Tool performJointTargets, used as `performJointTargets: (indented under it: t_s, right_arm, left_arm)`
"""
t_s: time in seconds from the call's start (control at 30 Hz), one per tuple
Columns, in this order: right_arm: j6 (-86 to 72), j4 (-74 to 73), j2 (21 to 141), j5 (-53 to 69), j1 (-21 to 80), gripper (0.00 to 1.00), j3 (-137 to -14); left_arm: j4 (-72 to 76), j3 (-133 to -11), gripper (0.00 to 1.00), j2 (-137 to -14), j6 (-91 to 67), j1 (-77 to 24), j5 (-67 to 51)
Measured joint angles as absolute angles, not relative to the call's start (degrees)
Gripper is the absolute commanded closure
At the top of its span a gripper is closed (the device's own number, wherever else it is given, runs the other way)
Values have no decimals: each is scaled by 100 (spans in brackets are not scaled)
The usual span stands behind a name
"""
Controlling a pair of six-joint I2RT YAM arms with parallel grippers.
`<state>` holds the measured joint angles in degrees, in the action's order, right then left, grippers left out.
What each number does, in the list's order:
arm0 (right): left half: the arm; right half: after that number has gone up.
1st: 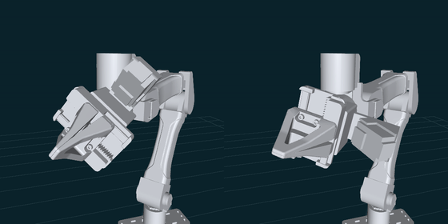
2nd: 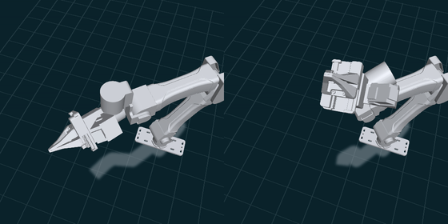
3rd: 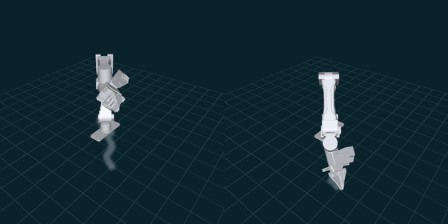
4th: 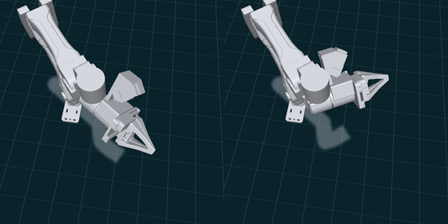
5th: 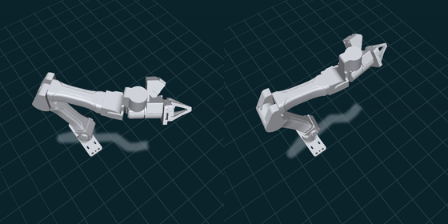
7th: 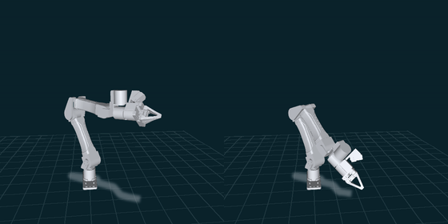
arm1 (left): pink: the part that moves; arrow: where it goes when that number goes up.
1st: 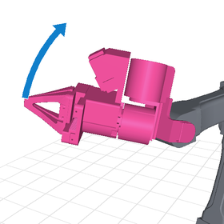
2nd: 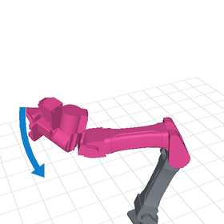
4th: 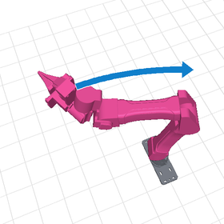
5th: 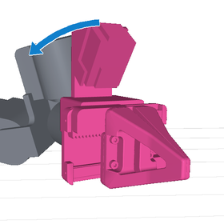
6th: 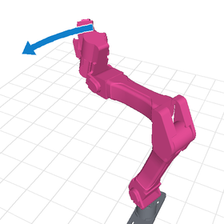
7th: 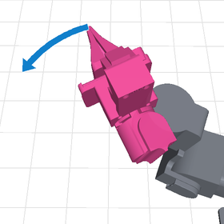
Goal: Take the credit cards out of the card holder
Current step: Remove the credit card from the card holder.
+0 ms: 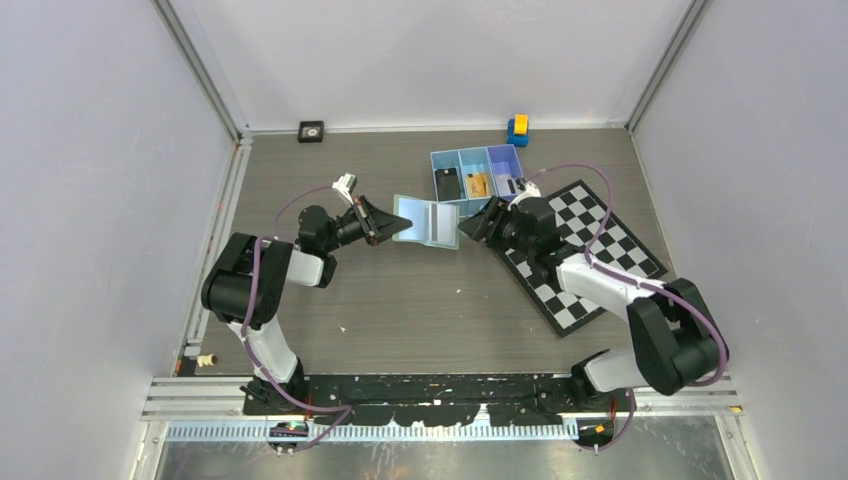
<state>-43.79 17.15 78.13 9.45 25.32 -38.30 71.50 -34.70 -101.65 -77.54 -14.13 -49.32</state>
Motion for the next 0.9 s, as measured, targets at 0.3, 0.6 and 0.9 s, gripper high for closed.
performJointTargets:
  t_s: [0.3, 0.6, 0.9]
  right_arm:
    - [-4381, 1745, 8368, 1297, 2532, 37, -3872]
    - [-4344, 1793, 8368, 1422, 2620, 30, -3898]
    - [-4657, 2252, 8438, 1358, 2620, 29, -3653]
  left_arm:
    - [7264, -3470, 100, -10165, -7802, -1415, -4956]
    - [7328, -3468, 100, -10237, -7800, -1461, -4954]
    - [7354, -3273, 100, -10475, -7988, -1531, -4853]
